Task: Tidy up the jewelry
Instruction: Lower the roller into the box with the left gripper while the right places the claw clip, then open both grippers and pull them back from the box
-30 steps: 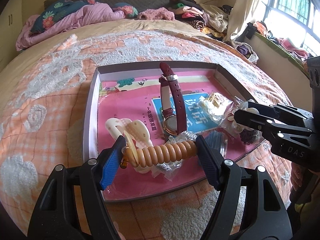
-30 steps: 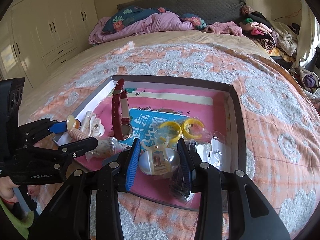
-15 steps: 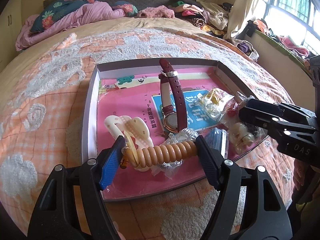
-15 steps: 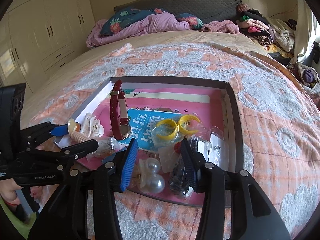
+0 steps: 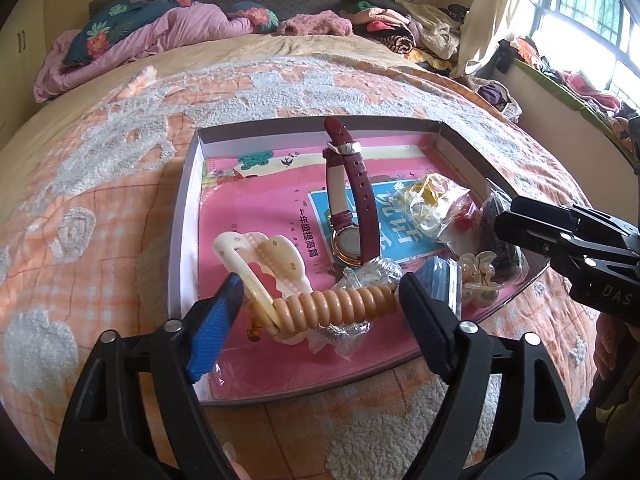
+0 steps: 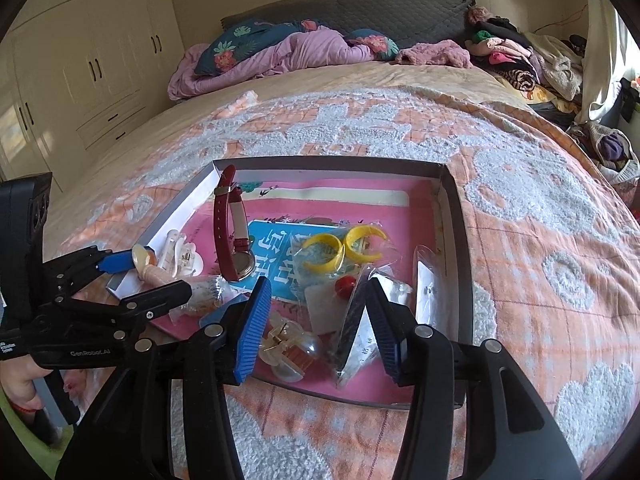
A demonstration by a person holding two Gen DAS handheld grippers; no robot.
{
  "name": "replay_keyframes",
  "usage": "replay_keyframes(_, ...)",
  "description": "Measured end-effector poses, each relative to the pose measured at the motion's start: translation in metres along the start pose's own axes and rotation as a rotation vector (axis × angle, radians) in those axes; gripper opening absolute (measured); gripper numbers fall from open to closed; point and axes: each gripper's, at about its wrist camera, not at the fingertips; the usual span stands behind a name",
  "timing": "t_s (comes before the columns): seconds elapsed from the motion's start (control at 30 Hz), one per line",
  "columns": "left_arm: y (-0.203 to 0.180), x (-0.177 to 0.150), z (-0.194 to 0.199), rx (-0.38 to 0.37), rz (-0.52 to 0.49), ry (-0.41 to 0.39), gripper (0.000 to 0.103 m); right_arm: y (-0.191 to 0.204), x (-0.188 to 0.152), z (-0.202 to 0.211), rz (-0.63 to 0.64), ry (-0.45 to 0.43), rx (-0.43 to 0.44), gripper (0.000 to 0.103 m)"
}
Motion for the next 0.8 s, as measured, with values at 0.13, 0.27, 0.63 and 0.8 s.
replay_keyframes(0.13,0.001,0.002,0.003,-0.001,0.007,-0.005,0.075,-0.001,0.000,0.001,-0.005,-0.003,0.000,0.052)
replay_keyframes(0.27,0.002,0.004,0.005,0.005,0.007,0.000,0.077,-0.001,0.000,0.004,-0.016,-0.008,0.002,0.059)
replay_keyframes(0.63,0.005,0.003,0.015,0.027,0.015,-0.005,0.093,-0.002,-0.001,0.015,-0.044,-0.035,-0.002,0.084)
replay_keyframes(0.8,0.005,0.004,0.023,0.034,0.024,-0.012,0.093,-0.001,0.000,0.026,-0.062,-0.055,0.005,0.091)
Point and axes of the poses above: each gripper's, at about its wrist camera, not at the fingertips, and z roughly against the way its jaws point, y to its left, x to its top, and after that the axes turned 7 degrees about x, right-handed
